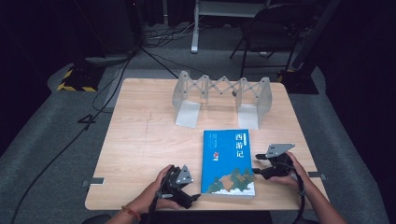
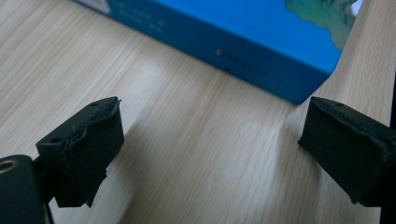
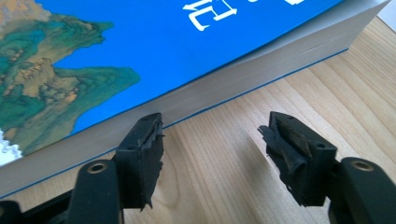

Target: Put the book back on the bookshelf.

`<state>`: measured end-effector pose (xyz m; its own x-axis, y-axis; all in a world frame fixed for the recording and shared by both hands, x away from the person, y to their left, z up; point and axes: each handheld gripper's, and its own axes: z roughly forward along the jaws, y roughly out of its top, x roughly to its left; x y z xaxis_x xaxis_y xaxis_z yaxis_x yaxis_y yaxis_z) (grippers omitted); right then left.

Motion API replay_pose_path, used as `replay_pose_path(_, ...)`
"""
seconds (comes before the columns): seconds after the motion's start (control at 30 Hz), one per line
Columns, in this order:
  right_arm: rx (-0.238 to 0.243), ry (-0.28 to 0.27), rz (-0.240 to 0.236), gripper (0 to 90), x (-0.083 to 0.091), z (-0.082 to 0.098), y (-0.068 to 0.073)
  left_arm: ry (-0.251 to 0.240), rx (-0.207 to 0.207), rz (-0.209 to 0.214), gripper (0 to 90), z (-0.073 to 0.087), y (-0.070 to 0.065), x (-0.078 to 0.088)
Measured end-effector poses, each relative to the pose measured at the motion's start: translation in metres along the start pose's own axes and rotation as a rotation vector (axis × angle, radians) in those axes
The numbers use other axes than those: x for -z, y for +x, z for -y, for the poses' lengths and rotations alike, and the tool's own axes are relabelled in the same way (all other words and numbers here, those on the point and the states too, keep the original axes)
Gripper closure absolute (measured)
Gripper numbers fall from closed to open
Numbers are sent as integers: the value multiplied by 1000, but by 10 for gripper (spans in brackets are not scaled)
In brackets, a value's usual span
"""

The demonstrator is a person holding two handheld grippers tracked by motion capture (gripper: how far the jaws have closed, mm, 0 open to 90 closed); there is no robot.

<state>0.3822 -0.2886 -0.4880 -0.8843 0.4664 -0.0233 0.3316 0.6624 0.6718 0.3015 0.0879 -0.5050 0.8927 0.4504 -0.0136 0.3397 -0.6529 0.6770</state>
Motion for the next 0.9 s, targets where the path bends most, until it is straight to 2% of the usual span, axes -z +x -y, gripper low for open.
replay_pose_path(0.1, -11, -15, -6, 363, -1, 1, -1, 14, 15, -10, 37, -5, -1, -5)
replay_pose_path(0.23, -11, -25, 8, 360, -7, -7, 3, 13, 8, -13, 7, -5, 4, -5)
replay_pose_path(0.4, -6, -27, 4, 360, -16, -20, 8, 16, 9, -12, 6, 5, 23, 5)
replay_pose_path(0.5, -15, -32, -18, 360, -22, -25, 9, 16, 14, -9, 5, 11, 37, 10)
replay_pose_path(0.63, -11, -34, -28, 360, -30, -32, 12, 17, 41, -37, 5, 18, 50, 17)
replay_pose_path(0.73, -16, -37, -32, 348, -33, -35, 13, 18, 58, -50, 5, 21, 56, 20)
replay_pose_path(0.9, -8, -44, -19, 352, -33, -37, 16, 16, 60, -59, 6, 21, 57, 20)
